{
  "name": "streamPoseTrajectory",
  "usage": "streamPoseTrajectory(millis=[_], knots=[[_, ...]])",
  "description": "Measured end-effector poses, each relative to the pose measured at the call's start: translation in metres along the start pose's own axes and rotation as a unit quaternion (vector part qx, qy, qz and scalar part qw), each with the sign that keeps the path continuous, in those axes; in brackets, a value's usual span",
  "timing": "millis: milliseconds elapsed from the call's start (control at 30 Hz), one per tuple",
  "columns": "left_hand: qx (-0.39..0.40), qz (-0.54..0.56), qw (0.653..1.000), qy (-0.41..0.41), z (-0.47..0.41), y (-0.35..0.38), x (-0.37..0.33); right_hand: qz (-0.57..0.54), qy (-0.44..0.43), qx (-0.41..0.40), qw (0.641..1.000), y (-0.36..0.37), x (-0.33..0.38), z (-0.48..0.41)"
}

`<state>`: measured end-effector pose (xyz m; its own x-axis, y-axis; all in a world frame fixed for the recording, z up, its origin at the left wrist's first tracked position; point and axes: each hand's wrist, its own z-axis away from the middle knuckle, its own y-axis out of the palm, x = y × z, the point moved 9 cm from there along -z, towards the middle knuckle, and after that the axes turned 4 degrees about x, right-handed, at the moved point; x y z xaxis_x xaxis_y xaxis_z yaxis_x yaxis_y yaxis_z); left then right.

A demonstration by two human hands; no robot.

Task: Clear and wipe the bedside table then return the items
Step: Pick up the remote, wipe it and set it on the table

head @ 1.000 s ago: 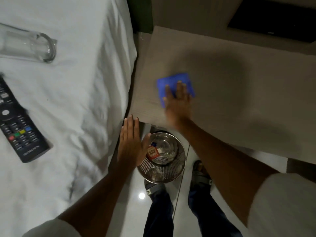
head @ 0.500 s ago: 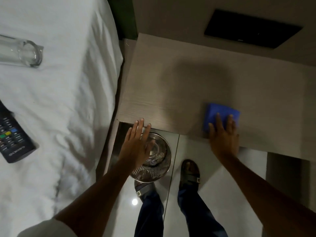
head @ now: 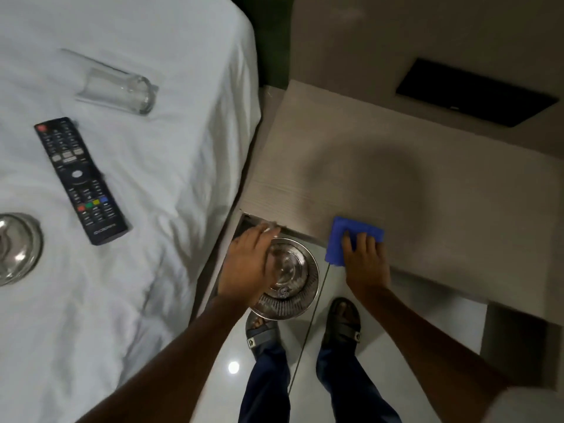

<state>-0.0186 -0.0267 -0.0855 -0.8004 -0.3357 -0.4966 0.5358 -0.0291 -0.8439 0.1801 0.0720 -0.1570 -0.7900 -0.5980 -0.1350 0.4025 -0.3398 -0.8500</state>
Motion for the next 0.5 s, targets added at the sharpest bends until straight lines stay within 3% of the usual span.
streamPoseTrajectory(millis=[167,300,367,500], knots=[[-0.184,-0.011,0.982,-0.047,0.041,-0.113,0.023,-0.107,-0.023,0.000,0.994,-0.040,-0.007,-0.004],[-0.295,-0.067,0.935,-0.187,0.065,-0.187,0.058,-0.176,-0.009,-0.012,0.984,-0.078,-0.003,0.014],[-0.317,-0.064,0.900,-0.293,0.071,-0.208,0.081,-0.197,-0.017,-0.035,0.980,-0.096,0.003,0.019],[-0.278,0.112,0.821,-0.486,0.073,-0.207,0.136,-0.254,-0.019,-0.081,0.964,-0.132,0.018,0.029]])
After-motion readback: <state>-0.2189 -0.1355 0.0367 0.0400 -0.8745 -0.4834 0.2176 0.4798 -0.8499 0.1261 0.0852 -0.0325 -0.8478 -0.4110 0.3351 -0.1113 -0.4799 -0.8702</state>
